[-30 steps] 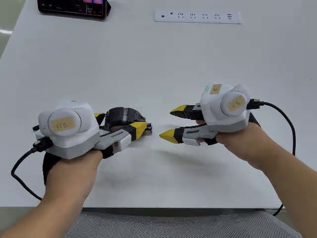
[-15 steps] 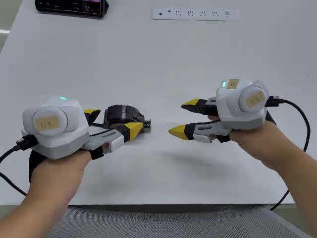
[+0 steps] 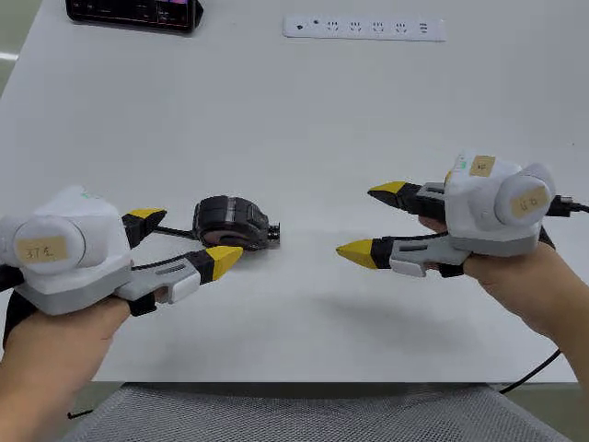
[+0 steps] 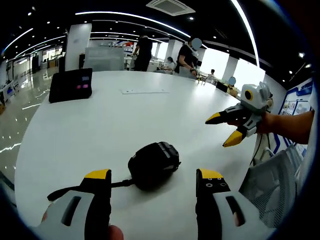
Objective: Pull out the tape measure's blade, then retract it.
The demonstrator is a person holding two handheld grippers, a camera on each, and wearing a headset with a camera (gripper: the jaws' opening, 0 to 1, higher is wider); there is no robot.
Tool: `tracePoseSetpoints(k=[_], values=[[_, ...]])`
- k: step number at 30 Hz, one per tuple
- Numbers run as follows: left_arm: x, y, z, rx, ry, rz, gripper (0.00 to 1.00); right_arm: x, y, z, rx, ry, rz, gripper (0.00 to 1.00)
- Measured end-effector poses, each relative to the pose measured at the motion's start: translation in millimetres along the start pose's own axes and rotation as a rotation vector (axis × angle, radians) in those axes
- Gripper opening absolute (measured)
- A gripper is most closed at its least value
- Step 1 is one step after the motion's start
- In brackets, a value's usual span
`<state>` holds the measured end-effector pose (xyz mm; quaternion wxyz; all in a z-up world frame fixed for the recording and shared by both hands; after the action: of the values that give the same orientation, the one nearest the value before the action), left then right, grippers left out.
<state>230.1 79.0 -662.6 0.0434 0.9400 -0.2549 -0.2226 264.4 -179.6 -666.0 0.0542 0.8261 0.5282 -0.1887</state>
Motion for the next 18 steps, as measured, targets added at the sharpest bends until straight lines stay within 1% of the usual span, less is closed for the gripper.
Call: tracePoseSetpoints(k=[4, 7, 12, 16, 18], values=[[-5.2, -4.1, 0.5, 0.01, -0.003, 0.006, 0.66, -7.8, -0.1, -0.1, -0.006, -0.001, 0.009, 0.56], [-8.1, -4.5, 0.5, 0.024, -0.009, 0.016, 0.66, -14.9, -1.4, 1.7, -0.007, -0.005, 0.016, 0.56], [-14.7, -6.6, -0.7, 0.045, -0.006, 0.02, 0.68, -26.1, -2.9, 5.0, 0.001, -0.008, 0.029, 0.58], [-18.9, -7.5, 1.1, 0.063, -0.021, 0.028, 0.68, -36.1, -1.4, 6.0, 0.017, -0.005, 0.042, 0.59], [-21.6, -7.8, 0.5, 0.068, -0.017, 0.032, 0.69, -41.4, -0.7, 7.4, 0.018, -0.008, 0.046, 0.61]])
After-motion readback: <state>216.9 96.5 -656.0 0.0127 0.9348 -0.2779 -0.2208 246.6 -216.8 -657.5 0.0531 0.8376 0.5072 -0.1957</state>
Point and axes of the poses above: the centre of the closed fingertips' face, and the gripper's own axes: x roughly forward along the fingers, y roughly to its right, z roughly out of its underside, the point moved 6 cm from there along -x, roughly backward along the fingers, and after that the axes turned 12 degrees about y, right-handed, at the moved point
